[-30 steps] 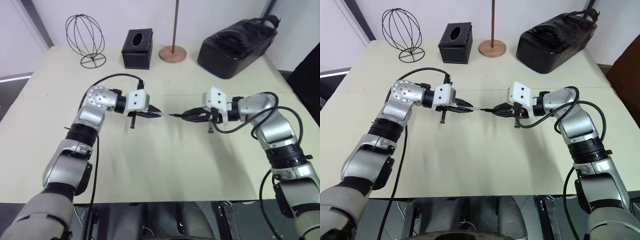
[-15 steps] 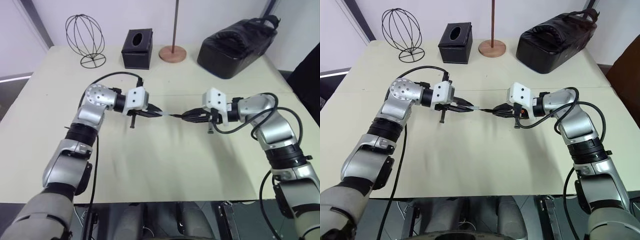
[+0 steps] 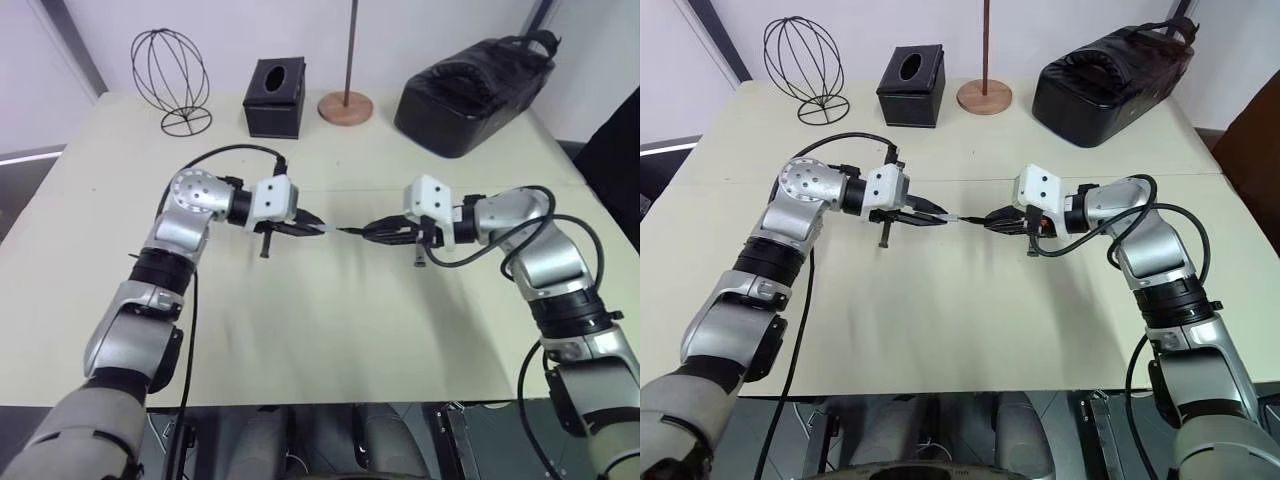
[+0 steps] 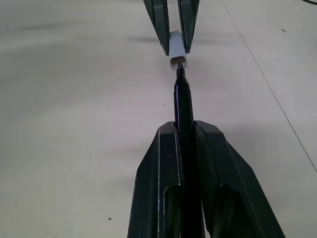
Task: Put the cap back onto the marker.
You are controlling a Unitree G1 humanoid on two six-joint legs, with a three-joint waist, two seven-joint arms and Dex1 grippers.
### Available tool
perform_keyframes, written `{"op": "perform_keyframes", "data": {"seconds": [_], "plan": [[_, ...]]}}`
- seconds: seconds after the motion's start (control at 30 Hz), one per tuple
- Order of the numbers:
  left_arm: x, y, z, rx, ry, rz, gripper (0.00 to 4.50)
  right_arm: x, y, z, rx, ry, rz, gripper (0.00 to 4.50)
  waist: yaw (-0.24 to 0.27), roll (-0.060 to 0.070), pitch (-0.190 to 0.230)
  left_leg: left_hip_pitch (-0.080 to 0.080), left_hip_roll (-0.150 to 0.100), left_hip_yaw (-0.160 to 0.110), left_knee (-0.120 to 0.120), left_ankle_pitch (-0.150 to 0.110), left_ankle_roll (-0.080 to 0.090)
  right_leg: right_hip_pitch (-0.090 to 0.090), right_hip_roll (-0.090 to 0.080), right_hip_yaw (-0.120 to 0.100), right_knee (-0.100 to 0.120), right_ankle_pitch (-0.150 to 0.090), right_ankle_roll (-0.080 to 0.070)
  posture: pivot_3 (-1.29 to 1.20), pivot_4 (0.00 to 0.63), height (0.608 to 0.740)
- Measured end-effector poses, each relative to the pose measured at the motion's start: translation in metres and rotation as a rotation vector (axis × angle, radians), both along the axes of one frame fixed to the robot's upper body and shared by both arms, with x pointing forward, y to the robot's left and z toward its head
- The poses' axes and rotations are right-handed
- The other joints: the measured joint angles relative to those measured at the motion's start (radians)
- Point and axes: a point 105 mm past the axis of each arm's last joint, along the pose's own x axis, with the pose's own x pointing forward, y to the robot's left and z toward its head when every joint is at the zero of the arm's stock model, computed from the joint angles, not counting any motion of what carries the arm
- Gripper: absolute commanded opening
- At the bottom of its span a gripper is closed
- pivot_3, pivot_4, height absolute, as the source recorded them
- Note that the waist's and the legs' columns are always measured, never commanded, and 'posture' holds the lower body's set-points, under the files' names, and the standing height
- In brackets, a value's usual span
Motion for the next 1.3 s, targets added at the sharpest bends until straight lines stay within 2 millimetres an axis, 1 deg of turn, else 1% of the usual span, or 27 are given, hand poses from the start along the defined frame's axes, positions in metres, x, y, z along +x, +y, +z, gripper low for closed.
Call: {"op": "perform_keyframes", "data": {"seconds": [0.13, 0.4, 0.7, 0.8, 0.97, 1.03, 1.3], "plan": [[-0.001, -0.007, -0.001, -0.006, -0.009, -0.011, 0.03, 0.000, 0.001, -0.001, 0.004, 0.002, 0.003, 0.00, 0.001, 0.000, 0.000, 0.000, 0.000, 0.000, 0.000, 0.000, 0.000, 0.000, 0.000, 0.000, 0.000, 0.000, 0.000, 0.00, 0.150, 0.740], [0.003, -0.011, -0.003, 0.011, -0.061, -0.010, 0.03, 0.002, 0.000, -0.002, -0.004, 0.002, -0.013, 0.00, 0.001, 0.000, 0.000, 0.000, 0.000, 0.000, 0.000, 0.000, 0.000, 0.000, 0.000, 0.000, 0.000, 0.000, 0.000, 0.00, 0.150, 0.740], [0.006, -0.017, -0.002, 0.069, -0.148, -0.035, 0.03, 0.003, -0.003, -0.004, -0.016, 0.008, -0.026, 0.00, 0.001, 0.000, 0.000, 0.000, 0.000, 0.000, 0.000, 0.000, 0.000, 0.000, 0.000, 0.000, 0.000, 0.000, 0.000, 0.00, 0.150, 0.740], [0.005, -0.024, -0.002, 0.054, -0.142, -0.049, 0.03, 0.003, -0.004, -0.004, -0.018, 0.006, -0.029, 0.00, 0.001, 0.000, 0.000, 0.000, -0.001, 0.000, 0.000, 0.000, 0.000, 0.000, 0.000, 0.000, 0.000, 0.000, 0.000, 0.00, 0.150, 0.740], [0.005, -0.024, -0.002, 0.019, -0.047, -0.035, 0.03, 0.003, -0.004, -0.003, -0.013, 0.005, -0.029, 0.00, -0.001, 0.000, 0.000, 0.000, 0.000, 0.000, 0.000, 0.000, 0.000, 0.000, 0.000, 0.000, 0.000, 0.000, 0.000, 0.00, 0.150, 0.740], [0.005, -0.024, -0.002, 0.016, -0.043, -0.032, 0.03, 0.003, -0.004, -0.002, -0.012, 0.005, -0.028, 0.00, -0.001, 0.000, 0.000, 0.000, 0.000, 0.000, 0.000, 0.000, 0.000, 0.000, 0.000, 0.000, 0.000, 0.000, 0.000, 0.00, 0.150, 0.740], [0.006, -0.026, 0.003, 0.049, -0.180, -0.051, 0.03, 0.005, -0.005, 0.000, -0.001, -0.002, -0.041, 0.00, 0.001, 0.000, 0.000, 0.000, 0.000, 0.000, 0.000, 0.000, 0.000, 0.000, 0.000, 0.000, 0.000, 0.000, 0.000, 0.00, 0.150, 0.740]]}}
